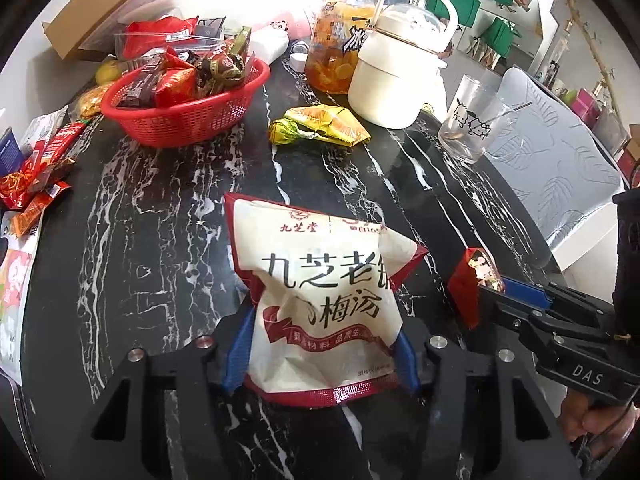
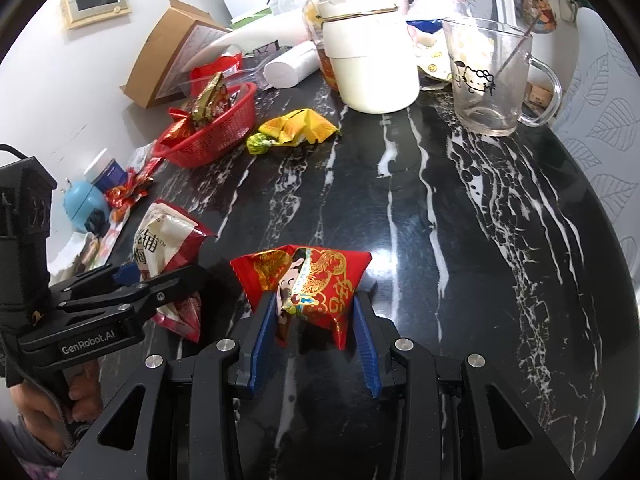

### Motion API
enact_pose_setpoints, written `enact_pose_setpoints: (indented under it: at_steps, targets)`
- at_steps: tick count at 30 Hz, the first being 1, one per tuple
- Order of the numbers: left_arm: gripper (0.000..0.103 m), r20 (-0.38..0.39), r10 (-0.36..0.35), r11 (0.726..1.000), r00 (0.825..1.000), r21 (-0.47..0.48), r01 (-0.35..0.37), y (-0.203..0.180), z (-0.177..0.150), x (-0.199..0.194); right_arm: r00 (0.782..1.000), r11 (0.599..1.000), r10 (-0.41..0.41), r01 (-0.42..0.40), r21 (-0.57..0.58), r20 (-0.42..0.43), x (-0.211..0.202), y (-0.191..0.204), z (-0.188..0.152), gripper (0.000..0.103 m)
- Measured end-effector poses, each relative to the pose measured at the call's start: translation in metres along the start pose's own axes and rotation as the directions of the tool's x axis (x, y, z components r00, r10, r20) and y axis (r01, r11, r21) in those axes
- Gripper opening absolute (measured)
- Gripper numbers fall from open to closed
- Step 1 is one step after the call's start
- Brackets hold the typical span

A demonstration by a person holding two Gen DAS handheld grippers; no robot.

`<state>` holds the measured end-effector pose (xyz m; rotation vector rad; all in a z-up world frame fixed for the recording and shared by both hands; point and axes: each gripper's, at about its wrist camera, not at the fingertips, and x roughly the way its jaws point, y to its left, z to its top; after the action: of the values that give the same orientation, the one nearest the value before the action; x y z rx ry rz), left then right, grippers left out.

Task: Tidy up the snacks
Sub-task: 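Carry the white bag with the left tool while the right tool carries the candy over the basket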

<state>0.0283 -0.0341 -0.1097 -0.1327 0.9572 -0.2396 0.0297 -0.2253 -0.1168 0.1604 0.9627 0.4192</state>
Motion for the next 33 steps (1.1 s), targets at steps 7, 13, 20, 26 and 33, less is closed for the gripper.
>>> enact_pose_setpoints:
  at_steps: [7,13,20,26,33]
  targets:
    - [0.057,0.021,-0.01,1.0,1.0,-0.008,0.011,0.004,-0.003,-0.016,1.0,1.0,0.022,-0.022,-0.02,0.004,-0.003,0.01,-0.001,0.037]
    - [0.057,0.042,-0.004,1.0,0.999,-0.017,0.005,0.011,-0.004,-0.031,0.999,0.998,0.044,-0.044,-0.044,0.005,-0.004,0.022,0.0,0.037]
    - [0.057,0.09,0.012,0.999,0.996,-0.041,-0.009,0.023,-0.003,-0.054,0.997,0.993,0.075,-0.074,-0.093,0.008,-0.004,0.041,0.008,0.037]
    - [0.057,0.149,0.031,0.998,0.988,-0.062,-0.022,0.035,0.004,-0.075,0.993,0.982,0.113,-0.108,-0.155,0.028,-0.008,0.064,0.022,0.037]
    - [0.057,0.221,0.054,0.997,0.974,-0.073,-0.038,0.045,0.018,-0.099,0.986,0.964,0.159,-0.143,-0.224,0.052,-0.016,0.089,0.043,0.037]
